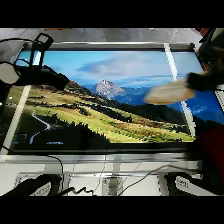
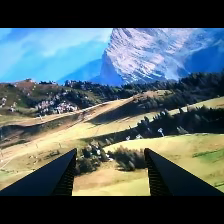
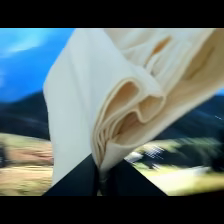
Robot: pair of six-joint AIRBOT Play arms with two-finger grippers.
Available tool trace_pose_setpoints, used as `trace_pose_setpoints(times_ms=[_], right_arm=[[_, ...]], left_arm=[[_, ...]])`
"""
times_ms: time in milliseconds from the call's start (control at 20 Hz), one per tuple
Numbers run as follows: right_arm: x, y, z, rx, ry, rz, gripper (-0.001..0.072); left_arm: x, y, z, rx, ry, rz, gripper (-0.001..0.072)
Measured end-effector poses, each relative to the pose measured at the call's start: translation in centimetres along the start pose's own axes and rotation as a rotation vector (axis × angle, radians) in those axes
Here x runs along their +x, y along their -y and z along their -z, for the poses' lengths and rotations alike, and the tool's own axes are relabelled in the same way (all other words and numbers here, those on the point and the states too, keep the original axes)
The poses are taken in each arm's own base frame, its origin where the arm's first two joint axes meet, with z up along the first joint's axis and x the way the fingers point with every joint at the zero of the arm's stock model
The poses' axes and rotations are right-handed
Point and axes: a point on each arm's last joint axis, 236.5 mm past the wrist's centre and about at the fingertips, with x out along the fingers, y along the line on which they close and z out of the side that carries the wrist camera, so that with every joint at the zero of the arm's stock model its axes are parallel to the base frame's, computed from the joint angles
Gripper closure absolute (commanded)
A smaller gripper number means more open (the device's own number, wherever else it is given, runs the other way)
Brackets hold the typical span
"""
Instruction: Fold the clothes and pants, and hang the long-sleeved shirts on hangers.
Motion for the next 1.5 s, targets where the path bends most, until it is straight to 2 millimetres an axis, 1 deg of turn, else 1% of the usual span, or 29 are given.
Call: trace_pose_setpoints(times_ms=[50,100,150,200,250,300,450,500,600,650,700,750,800,850,900,950,1000,1050,1100,1200,1250,1400,1450,1500], right_arm=[[-2.3,4.1,0.9,0.063,0.007,0.105,0.0701],[-4.4,7.5,2.2,0.135,0.006,0.193,0.0700],[-6.4,10.8,3.9,0.217,-0.006,0.278,0.0701],[-8.4,13.6,5.9,0.303,-0.025,0.349,0.0701],[-10.0,15.6,7.8,0.380,-0.046,0.402,0.0700],[-11.4,17.4,9.7,0.459,-0.064,0.447,0.0700],[-14.9,21.0,14.3,0.653,-0.092,0.554,0.0700],[-15.8,22.0,15.6,0.711,-0.097,0.586,0.0700],[-17.1,23.3,17.7,0.804,-0.104,0.627,0.0699],[-17.9,24.0,18.8,0.854,-0.109,0.653,0.0653],[-18.4,24.5,19.6,0.898,-0.107,0.671,0.0450],[-18.9,25.2,20.2,0.942,-0.092,0.692,0.0133],[-19.4,25.9,20.6,0.985,-0.069,0.717,0.0005],[-19.7,26.3,20.9,1.018,-0.049,0.731,0.0024],[-19.9,26.7,20.8,1.040,-0.023,0.739,0.0025],[-20.0,27.1,20.8,1.056,-0.004,0.742,0.0070],[-19.9,27.3,20.5,1.065,0.013,0.737,0.0261],[-19.2,27.3,19.9,1.066,0.029,0.701,0.0563],[-18.0,26.9,18.9,1.056,0.040,0.638,0.0700],[-14.6,25.1,16.3,0.989,0.036,0.476,0.0701],[-12.8,23.6,14.7,0.933,0.031,0.388,0.0701],[-8.6,18.6,10.3,0.707,0.019,0.226,0.0701],[-7.5,16.7,8.8,0.611,0.024,0.193,0.0701],[-6.5,14.2,7.2,0.497,0.030,0.154,0.0701]], left_arm=[[-0.3,0.1,0.3,0.004,-0.013,0.001,0.0247],[-0.4,0.2,0.6,0.007,-0.025,0.002,0.0247],[-0.5,0.3,1.0,0.010,-0.040,0.005,0.0243],[-0.5,0.3,1.3,0.011,-0.053,0.008,0.0239],[-0.5,0.3,1.5,0.013,-0.061,0.009,0.0240],[-0.5,0.4,1.6,0.013,-0.066,0.011,0.0240],[-0.5,0.5,2.0,0.014,-0.081,0.015,0.0240],[-0.5,0.5,2.0,0.014,-0.084,0.017,0.0240],[-0.5,0.5,2.1,0.015,-0.087,0.016,0.0240],[-0.5,0.5,2.1,0.015,-0.087,0.016,0.0240],[-0.5,0.5,2.1,0.015,-0.088,0.017,0.0240],[-0.5,0.5,2.2,0.015,-0.089,0.017,0.0240],[-0.5,0.5,2.2,0.014,-0.089,0.017,0.0240],[-0.5,0.5,2.2,0.015,-0.089,0.017,0.0240],[-0.5,0.5,2.2,0.014,-0.090,0.018,0.0240],[-0.5,0.5,2.2,0.014,-0.090,0.018,0.0239],[-0.5,0.5,2.2,0.014,-0.090,0.018,0.0239],[-0.5,0.5,2.2,0.014,-0.090,0.018,0.0240],[-0.5,0.5,2.2,0.014,-0.090,0.018,0.0239],[-0.5,0.5,2.2,0.014,-0.090,0.018,0.0239],[-0.5,0.5,2.2,0.014,-0.090,0.018,0.0240],[-0.5,0.5,2.2,0.014,-0.091,0.018,0.0240],[-0.5,0.5,2.2,0.014,-0.090,0.018,0.0239],[-0.5,0.5,2.2,0.014,-0.090,0.018,0.0240]])
